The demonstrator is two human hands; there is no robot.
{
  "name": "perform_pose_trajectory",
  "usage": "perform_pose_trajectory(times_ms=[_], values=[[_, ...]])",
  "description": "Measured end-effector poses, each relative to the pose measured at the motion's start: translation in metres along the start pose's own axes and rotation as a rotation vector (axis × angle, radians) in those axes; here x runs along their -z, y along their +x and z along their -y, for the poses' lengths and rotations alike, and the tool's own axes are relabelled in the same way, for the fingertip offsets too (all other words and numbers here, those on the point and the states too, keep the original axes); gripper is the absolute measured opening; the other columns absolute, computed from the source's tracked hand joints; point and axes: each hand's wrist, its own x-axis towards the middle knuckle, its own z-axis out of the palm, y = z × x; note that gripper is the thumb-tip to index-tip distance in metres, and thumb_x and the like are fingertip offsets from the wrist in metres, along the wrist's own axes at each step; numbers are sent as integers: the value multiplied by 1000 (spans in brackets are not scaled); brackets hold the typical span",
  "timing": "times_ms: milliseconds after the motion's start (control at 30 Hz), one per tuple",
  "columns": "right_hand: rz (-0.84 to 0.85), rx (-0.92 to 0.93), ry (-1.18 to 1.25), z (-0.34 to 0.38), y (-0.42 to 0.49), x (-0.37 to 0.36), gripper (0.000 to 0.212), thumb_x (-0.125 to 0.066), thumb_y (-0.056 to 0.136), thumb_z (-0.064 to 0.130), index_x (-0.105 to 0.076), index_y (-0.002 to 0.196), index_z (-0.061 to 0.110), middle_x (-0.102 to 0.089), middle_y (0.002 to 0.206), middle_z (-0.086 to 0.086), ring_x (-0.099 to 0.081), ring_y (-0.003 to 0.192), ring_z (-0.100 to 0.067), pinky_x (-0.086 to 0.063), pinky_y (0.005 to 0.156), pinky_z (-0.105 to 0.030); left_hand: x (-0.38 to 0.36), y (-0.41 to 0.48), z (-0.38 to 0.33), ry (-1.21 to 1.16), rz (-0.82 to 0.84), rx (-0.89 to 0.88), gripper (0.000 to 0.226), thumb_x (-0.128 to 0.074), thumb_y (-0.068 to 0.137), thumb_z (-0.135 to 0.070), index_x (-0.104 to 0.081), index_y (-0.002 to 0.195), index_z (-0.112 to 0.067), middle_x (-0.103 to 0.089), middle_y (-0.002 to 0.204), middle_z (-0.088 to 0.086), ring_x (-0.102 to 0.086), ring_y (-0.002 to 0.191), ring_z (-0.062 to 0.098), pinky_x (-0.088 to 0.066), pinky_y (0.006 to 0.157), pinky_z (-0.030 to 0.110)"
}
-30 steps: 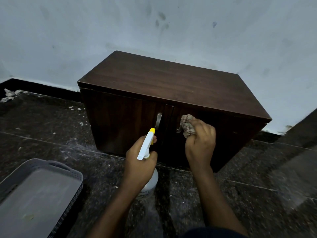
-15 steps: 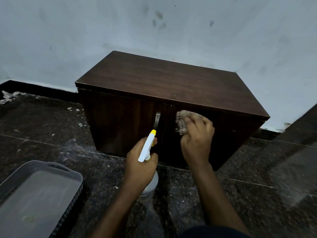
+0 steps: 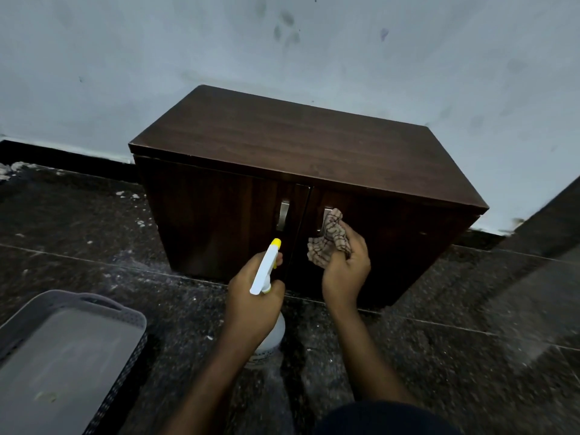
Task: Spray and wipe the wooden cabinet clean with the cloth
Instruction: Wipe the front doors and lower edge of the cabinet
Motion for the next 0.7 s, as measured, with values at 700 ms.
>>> perform_pose_trajectory(times_ms=[700], values=[[-157,14,14,-10,-2,23,55,-45,87,-8,-63,135,13,-52,136,0,-54,127,-17,-48,105,-26,-35,6,-31,23,146,-72,51,-60,84,13,-71,108,-31,-72,94,-12,-59,61,6,-47,55,15]])
